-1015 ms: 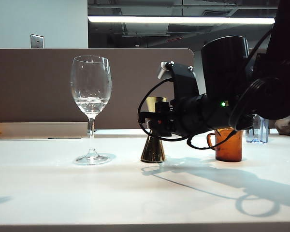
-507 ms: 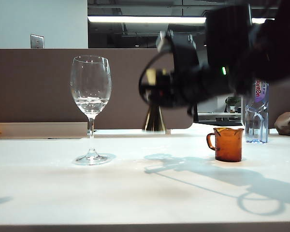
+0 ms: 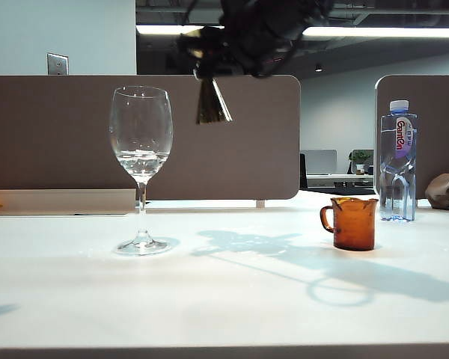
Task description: Pick up the small amber measuring cup and pour the water in it into the jigger, then pick up the jigger and pour the water in it into the wine glass.
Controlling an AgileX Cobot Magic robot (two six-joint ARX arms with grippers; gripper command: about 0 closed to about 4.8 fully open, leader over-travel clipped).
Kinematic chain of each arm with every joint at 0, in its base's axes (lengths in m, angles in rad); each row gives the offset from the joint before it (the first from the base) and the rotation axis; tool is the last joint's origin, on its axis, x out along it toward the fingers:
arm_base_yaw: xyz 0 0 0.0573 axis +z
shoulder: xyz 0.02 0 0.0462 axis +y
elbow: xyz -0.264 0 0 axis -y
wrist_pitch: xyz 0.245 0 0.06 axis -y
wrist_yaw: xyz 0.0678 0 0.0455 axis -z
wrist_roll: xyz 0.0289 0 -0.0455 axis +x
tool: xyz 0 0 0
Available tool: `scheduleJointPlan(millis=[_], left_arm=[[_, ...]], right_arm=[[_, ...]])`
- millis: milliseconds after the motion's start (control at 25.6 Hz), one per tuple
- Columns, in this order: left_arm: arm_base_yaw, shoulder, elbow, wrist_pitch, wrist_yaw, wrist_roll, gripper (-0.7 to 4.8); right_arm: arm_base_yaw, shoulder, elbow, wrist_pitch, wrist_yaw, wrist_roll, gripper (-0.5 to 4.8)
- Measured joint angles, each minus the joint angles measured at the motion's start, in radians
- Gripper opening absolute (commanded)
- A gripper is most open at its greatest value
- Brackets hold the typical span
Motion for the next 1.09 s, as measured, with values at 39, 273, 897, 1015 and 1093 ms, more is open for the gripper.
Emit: scheduleJointPlan(millis=[39, 273, 897, 1015, 1093], left_arm=[[0.000, 0.000, 0.000, 0.000, 0.000, 0.000, 0.26], [0.000, 0.000, 0.000, 0.000, 0.000, 0.000, 0.26], [0.000, 0.000, 0.000, 0.000, 0.000, 0.000, 0.26], [0.000, 0.000, 0.000, 0.000, 0.000, 0.000, 0.26], [0.000, 0.000, 0.000, 0.000, 0.000, 0.000, 0.26]], right_arm=[[0.006, 0.000, 0.010, -0.016, -0.001, -0.008, -0.01], [0.053, 0.000, 0.063, -0.101, 0.019, -0.191, -0.01], [0.082, 0.072, 0.085, -0.161, 0.119, -0.809, -0.01], [0.082, 0.081, 0.119, -0.162, 0.133, -0.925, -0.01], [0.082, 0.084, 0.145, -0.160, 0.142, -0.978, -0.01]])
